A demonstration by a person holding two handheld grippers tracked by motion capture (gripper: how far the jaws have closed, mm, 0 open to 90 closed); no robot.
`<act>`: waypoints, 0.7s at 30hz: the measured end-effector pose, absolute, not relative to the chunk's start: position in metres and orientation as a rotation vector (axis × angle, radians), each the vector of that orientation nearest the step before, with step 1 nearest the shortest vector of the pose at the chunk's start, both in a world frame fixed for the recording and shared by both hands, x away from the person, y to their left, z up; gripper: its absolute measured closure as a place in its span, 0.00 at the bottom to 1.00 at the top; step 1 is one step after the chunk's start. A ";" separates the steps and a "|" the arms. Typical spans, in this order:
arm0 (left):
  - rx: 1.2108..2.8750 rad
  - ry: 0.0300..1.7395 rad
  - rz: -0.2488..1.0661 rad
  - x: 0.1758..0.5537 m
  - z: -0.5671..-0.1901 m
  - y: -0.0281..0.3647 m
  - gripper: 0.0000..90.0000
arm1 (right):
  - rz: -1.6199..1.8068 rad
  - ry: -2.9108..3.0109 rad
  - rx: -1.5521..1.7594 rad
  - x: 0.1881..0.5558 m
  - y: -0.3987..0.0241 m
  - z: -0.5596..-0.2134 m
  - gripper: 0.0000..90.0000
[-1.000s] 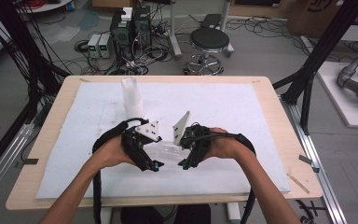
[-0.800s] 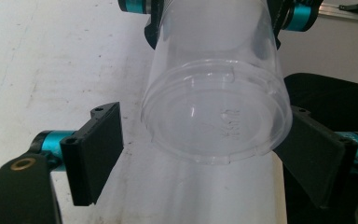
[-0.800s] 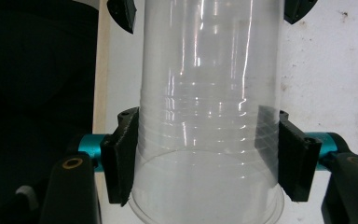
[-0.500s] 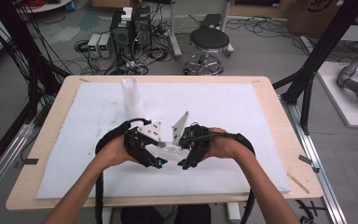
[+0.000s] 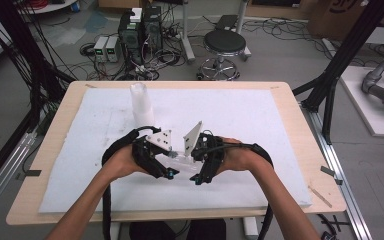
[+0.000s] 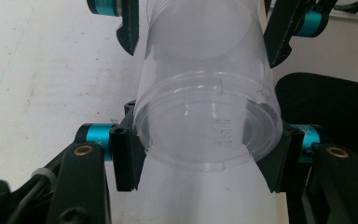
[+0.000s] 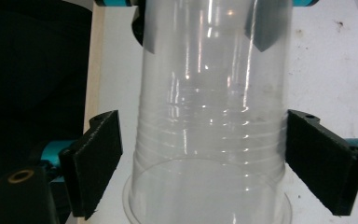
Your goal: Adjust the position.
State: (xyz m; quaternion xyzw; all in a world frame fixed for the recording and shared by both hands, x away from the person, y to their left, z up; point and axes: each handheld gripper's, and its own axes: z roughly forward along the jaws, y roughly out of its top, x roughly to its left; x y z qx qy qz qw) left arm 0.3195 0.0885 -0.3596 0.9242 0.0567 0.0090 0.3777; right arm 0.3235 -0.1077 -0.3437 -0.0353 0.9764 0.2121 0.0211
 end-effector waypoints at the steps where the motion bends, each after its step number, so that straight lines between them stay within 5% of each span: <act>1: 2.358 0.157 0.018 0.319 -0.360 0.089 0.46 | 0.667 3.015 -0.117 0.323 -0.108 -0.344 0.15; 10: 2.293 0.172 0.015 0.318 -0.375 0.099 0.46 | 0.837 2.953 -0.070 0.326 -0.118 -0.335 0.15; 21: 2.000 0.272 0.074 0.310 -0.401 0.133 0.46 | 1.334 2.737 0.072 0.328 -0.158 -0.325 0.15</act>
